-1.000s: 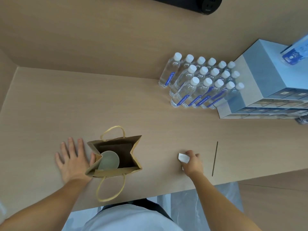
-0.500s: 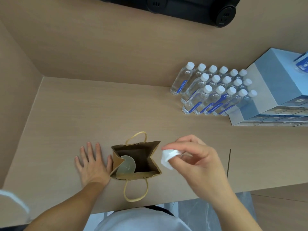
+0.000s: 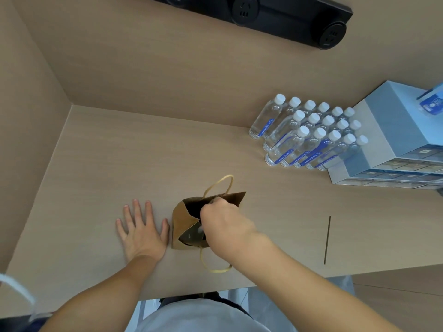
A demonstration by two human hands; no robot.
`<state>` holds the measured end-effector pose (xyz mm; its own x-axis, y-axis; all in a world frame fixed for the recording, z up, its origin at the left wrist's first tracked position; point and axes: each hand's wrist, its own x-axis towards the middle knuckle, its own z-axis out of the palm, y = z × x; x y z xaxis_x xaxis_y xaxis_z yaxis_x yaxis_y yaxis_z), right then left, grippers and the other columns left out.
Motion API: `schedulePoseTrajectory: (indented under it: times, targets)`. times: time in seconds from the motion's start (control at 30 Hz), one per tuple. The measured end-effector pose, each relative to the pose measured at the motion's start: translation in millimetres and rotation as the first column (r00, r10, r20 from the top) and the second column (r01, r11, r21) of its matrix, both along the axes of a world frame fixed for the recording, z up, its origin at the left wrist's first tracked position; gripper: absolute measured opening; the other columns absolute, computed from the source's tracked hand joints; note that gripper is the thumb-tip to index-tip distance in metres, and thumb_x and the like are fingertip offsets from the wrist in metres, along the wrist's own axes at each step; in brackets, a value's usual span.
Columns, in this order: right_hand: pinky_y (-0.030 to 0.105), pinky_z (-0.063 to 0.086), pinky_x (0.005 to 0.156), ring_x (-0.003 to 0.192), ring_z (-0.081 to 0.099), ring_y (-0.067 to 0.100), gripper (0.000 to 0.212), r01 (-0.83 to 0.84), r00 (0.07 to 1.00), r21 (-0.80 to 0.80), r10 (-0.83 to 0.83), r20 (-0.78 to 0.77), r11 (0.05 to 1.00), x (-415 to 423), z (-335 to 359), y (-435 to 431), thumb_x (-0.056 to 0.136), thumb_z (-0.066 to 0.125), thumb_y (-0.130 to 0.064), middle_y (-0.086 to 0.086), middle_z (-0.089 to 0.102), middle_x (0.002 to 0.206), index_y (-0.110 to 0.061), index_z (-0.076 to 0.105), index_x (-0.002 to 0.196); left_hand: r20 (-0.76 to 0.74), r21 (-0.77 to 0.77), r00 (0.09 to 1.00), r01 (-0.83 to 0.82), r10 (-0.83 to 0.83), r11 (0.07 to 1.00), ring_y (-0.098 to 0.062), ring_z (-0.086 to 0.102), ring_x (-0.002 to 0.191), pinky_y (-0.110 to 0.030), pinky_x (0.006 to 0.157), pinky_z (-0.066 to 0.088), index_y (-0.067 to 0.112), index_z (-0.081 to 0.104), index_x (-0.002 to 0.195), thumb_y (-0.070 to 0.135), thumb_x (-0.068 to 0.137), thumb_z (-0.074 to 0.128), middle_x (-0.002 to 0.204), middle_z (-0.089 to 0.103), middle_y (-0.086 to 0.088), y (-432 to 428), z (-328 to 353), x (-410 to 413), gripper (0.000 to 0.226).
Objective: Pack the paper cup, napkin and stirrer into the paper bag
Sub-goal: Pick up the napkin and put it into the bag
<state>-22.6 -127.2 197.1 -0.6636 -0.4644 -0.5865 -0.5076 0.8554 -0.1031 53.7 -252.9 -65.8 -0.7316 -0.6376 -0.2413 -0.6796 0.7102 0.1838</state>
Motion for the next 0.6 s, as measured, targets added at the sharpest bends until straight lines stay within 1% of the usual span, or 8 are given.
schedulePoseTrajectory:
  times: [0.13,0.23,0.3,0.33,0.4,0.43,0.5,0.6]
  targets:
    - [0.051,0.048,0.101,0.13,0.041,0.044,0.045,-0.056,0.996,0.188,0.042,0.078,0.981,1,-5,-9,0.095,0.05,-0.003,0.022,0.042,0.139,-0.001,0.042,0.139,-0.009,-0.001,1.0,0.01,-0.01,1.0,-0.033,-0.002,0.152,-0.051,0.12,-0.006,0.022,0.011,0.154,0.063,0.089,0.008,0.165,0.008,-0.01,0,-1,1,0.076]
    - [0.047,0.052,0.098,0.12,0.054,0.038,0.041,-0.089,0.993,0.193,0.071,0.099,0.977,8,7,-14,0.094,0.052,-0.001,0.02,0.052,0.132,-0.002,0.049,0.135,-0.014,0.004,1.0,0.008,-0.008,1.0,-0.033,-0.002,0.151,-0.051,0.119,-0.006,0.022,0.011,0.154,0.062,0.089,0.008,0.165,0.009,-0.01,-1,0,2,0.076]
    - [0.043,0.056,0.089,0.106,0.061,0.034,0.036,-0.116,0.99,0.142,0.102,0.098,0.983,15,24,-12,0.092,0.052,0.001,0.017,0.058,0.12,-0.005,0.055,0.127,-0.014,0.005,1.0,0.007,-0.007,1.0,-0.032,-0.003,0.152,-0.05,0.119,-0.007,0.023,0.009,0.154,0.062,0.089,0.007,0.165,0.007,-0.009,-1,0,1,0.076]
    - [0.039,0.057,0.078,0.093,0.062,0.031,0.03,-0.119,0.989,0.089,0.111,0.098,0.989,18,36,-6,0.092,0.05,0.002,0.014,0.058,0.108,-0.009,0.059,0.119,-0.016,0.008,1.0,0.006,-0.006,1.0,-0.032,-0.004,0.152,-0.05,0.119,-0.008,0.023,0.009,0.154,0.063,0.089,0.007,0.165,0.007,-0.009,-1,-1,1,0.076]
    - [0.029,0.043,0.053,0.066,0.051,0.022,0.024,-0.108,0.987,-0.048,0.113,0.117,0.993,19,61,14,0.09,0.045,-0.003,0.004,0.046,0.082,-0.023,0.057,0.085,-0.015,0.012,1.0,0.004,-0.004,1.0,-0.032,-0.004,0.152,-0.049,0.119,-0.009,0.023,0.011,0.154,0.062,0.089,0.01,0.165,0.008,-0.009,-2,-1,1,0.075]
    - [0.03,0.038,0.049,0.06,0.046,0.021,0.025,-0.093,0.988,-0.126,0.107,0.112,0.988,18,73,27,0.091,0.044,-0.009,0.002,0.042,0.074,-0.025,0.049,0.072,-0.013,0.015,1.0,0.003,-0.003,1.0,-0.032,-0.003,0.151,-0.048,0.119,-0.011,0.023,0.013,0.153,0.062,0.089,0.012,0.165,0.009,-0.009,-2,0,2,0.075]
    - [0.035,0.048,0.052,0.057,0.053,0.018,0.02,0.009,0.996,-0.268,0.014,0.084,0.963,10,86,56,0.092,0.046,-0.021,0.003,0.054,0.065,-0.018,0.051,0.073,-0.008,0.02,1.0,0.005,-0.005,1.0,-0.032,-0.002,0.151,-0.045,0.117,-0.016,0.024,0.015,0.153,0.062,0.089,0.014,0.165,0.011,-0.009,-1,2,2,0.074]
    - [0.028,0.061,0.053,0.051,0.071,0.011,0.021,0.413,0.907,-0.329,-0.348,0.239,0.849,-14,74,101,0.092,0.054,-0.028,-0.002,0.075,0.065,-0.018,0.067,0.079,0.013,0.026,1.0,0.007,-0.007,1.0,-0.032,-0.003,0.151,-0.042,0.114,-0.024,0.024,0.014,0.153,0.062,0.089,0.015,0.165,0.01,-0.009,-1,5,1,0.074]
